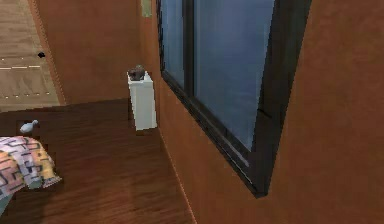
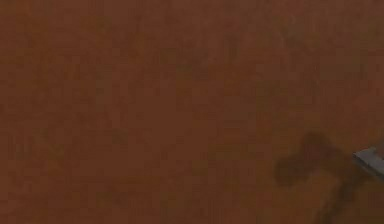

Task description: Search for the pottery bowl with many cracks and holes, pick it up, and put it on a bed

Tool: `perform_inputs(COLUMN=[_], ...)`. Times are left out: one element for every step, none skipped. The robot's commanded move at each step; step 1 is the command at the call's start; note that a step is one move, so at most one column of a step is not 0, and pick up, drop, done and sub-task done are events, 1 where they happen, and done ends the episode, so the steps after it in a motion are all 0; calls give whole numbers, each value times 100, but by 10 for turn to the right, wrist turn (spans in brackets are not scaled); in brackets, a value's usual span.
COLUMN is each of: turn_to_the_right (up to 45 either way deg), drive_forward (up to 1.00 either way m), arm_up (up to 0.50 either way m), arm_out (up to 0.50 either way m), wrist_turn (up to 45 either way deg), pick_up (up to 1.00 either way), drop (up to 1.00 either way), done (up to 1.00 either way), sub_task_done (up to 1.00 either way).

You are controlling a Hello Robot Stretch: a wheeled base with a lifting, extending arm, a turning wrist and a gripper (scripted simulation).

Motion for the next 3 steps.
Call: perform_inputs(turn_to_the_right=[-180,0,-30], drive_forward=[0,100,0], arm_up=[0,0,0], arm_out=[0,0,0], wrist_turn=[0,0,0], pick_up=[0,0,0], drop=[0,0,0], done=[0,0,0], sub_task_done=[0,0,0])
